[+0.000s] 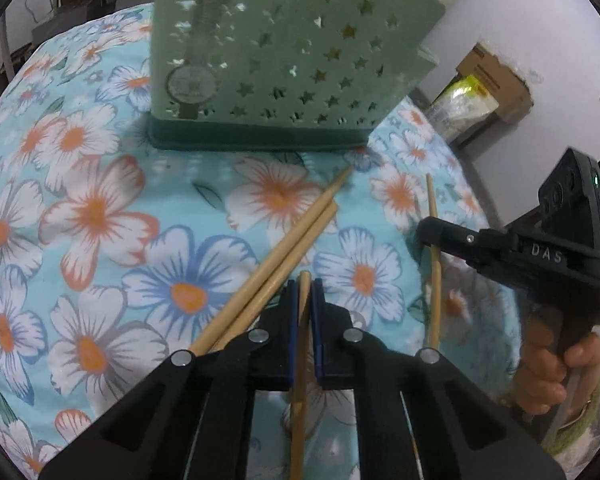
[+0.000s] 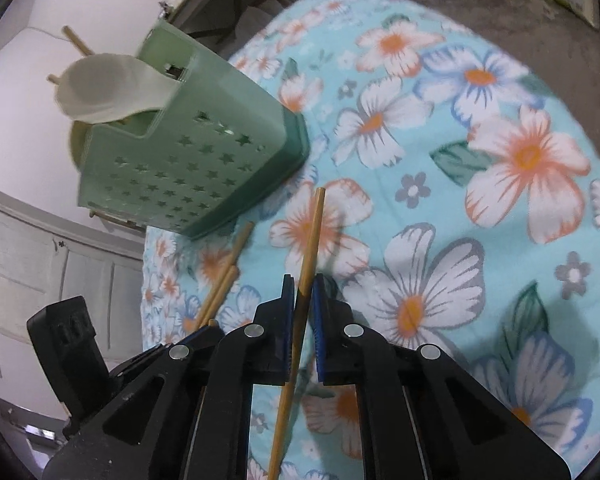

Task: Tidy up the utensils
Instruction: 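Lift both held chopsticks up off the bed cover, then drop the chopstick into the caddy with the left gripper while the right carries its chopstick over, then lower the chopstick into the caddy and open the right gripper, then move the right gripper down to the last chopsticks on the bed cover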

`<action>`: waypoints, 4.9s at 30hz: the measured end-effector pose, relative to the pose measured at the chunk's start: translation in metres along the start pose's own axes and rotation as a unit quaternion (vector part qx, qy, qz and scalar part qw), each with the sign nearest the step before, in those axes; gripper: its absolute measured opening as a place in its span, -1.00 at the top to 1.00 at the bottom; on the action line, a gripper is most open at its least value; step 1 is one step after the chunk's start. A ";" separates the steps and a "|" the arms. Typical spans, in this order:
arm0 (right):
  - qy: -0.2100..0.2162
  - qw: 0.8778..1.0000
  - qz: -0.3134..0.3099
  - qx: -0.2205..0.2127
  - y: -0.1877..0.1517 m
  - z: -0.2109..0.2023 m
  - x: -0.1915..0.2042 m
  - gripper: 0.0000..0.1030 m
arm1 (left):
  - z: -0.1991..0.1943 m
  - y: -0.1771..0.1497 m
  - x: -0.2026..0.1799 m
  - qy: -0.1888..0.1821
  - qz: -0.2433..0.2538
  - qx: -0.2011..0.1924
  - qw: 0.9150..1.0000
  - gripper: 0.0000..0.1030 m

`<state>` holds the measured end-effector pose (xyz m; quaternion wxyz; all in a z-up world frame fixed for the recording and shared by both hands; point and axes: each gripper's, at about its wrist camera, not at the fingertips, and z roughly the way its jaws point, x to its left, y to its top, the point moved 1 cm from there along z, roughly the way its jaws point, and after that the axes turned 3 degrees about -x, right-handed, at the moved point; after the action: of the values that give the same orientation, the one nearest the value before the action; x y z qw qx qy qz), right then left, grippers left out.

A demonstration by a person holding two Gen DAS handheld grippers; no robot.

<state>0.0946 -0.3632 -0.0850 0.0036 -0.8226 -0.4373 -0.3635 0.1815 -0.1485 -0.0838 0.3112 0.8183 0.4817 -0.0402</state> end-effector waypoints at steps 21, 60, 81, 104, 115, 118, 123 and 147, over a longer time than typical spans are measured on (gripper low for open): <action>-0.005 0.992 -0.093 -0.089 -0.010 -0.061 0.046 0.89 | -0.209 0.057 -0.039 -0.058 0.044 -0.259 0.963 0.90; -0.004 0.993 -0.083 -0.082 0.001 -0.052 0.038 0.89 | -0.130 0.184 -0.057 0.012 0.120 -0.410 0.904 0.87; 0.013 0.961 -0.205 -0.187 0.011 -0.121 0.110 0.92 | -0.154 0.049 -0.004 0.035 0.030 -0.295 0.954 -0.42; 0.004 0.840 -0.367 -0.399 0.088 -0.106 0.228 0.92 | -0.142 -0.060 0.037 0.137 0.005 -0.228 0.964 -0.77; -0.007 0.860 -0.370 -0.351 0.075 -0.069 0.201 0.43 | -0.143 -0.062 0.047 0.146 -0.005 -0.227 0.963 -0.78; 0.013 0.856 -0.364 -0.366 0.072 -0.093 0.195 -0.01 | -0.141 -0.062 0.049 0.147 -0.004 -0.224 0.963 -0.79; 0.042 0.860 -0.335 -0.382 0.068 -0.135 0.188 -0.17 | -0.141 -0.063 0.053 0.145 -0.012 -0.226 0.963 -0.79; 0.169 0.976 0.041 0.135 -0.065 0.067 0.081 0.19 | -0.098 -0.068 0.095 -0.002 -0.083 -0.105 0.991 0.48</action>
<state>0.1160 -0.2433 -0.1061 0.2029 -0.7584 -0.4415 -0.4345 0.1538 0.0013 -0.0719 0.3917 0.7382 0.5489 -0.0169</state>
